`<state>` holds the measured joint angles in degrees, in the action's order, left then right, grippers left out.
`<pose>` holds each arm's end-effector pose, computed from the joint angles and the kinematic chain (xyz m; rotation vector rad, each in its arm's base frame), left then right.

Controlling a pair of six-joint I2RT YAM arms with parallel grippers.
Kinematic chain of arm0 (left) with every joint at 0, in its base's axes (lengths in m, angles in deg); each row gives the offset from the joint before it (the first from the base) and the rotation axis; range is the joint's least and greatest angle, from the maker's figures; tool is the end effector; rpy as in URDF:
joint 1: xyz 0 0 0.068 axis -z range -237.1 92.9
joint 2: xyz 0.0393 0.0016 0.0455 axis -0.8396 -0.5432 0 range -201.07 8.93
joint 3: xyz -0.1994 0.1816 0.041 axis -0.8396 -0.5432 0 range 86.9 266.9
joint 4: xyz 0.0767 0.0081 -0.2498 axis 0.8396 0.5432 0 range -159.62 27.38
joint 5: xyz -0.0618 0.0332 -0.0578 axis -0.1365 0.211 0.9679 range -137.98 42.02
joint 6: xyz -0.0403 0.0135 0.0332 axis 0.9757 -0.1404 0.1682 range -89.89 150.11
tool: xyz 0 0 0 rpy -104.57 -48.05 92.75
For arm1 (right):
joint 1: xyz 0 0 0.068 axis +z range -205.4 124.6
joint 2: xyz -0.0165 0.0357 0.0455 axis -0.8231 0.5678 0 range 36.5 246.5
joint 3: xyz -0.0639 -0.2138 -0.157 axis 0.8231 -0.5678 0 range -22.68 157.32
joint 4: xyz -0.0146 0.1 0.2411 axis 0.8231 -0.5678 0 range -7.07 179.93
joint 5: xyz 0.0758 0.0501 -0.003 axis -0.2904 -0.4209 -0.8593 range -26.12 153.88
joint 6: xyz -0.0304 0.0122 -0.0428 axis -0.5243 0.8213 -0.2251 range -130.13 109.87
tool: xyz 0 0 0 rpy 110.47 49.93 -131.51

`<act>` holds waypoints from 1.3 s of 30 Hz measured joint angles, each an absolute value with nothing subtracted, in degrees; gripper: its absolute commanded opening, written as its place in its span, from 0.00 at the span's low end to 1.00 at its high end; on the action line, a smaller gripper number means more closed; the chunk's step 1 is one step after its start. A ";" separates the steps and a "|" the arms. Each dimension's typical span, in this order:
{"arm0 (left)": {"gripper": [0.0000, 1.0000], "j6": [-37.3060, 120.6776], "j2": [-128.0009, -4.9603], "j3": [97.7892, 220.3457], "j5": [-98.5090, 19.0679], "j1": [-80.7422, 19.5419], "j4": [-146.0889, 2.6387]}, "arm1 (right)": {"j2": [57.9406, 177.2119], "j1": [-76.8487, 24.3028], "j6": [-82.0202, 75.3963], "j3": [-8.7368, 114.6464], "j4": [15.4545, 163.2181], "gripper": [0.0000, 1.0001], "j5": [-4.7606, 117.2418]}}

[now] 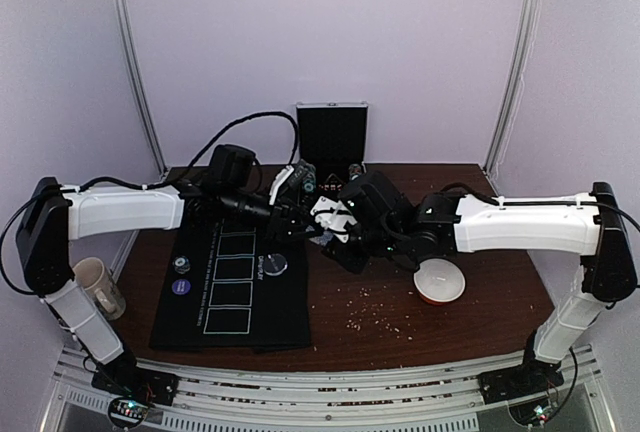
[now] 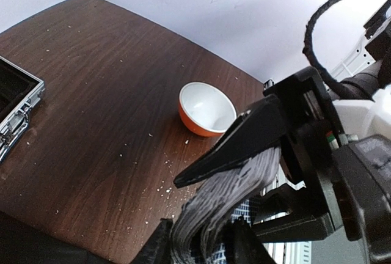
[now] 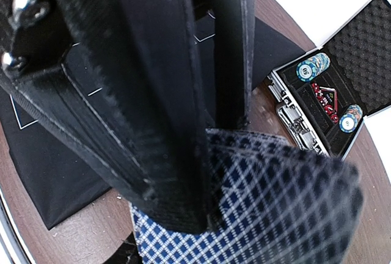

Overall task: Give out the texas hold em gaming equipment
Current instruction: Pick up the poker card from the face-down deck piles.

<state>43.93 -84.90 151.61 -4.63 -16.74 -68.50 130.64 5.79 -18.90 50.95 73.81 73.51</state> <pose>0.2640 -0.2564 0.2599 0.9828 2.0034 -1.3391 0.1870 0.3275 0.2821 -1.1940 1.8701 0.3245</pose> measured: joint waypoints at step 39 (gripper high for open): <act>0.00 49.42 -84.98 150.69 2.91 -18.34 -71.58 | 130.64 5.40 -21.55 50.95 74.12 0.56 73.75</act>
<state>49.42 -84.98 150.69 2.91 -18.34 -71.58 130.64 5.40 -21.55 50.95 74.12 73.75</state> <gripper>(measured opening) 0.076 0.484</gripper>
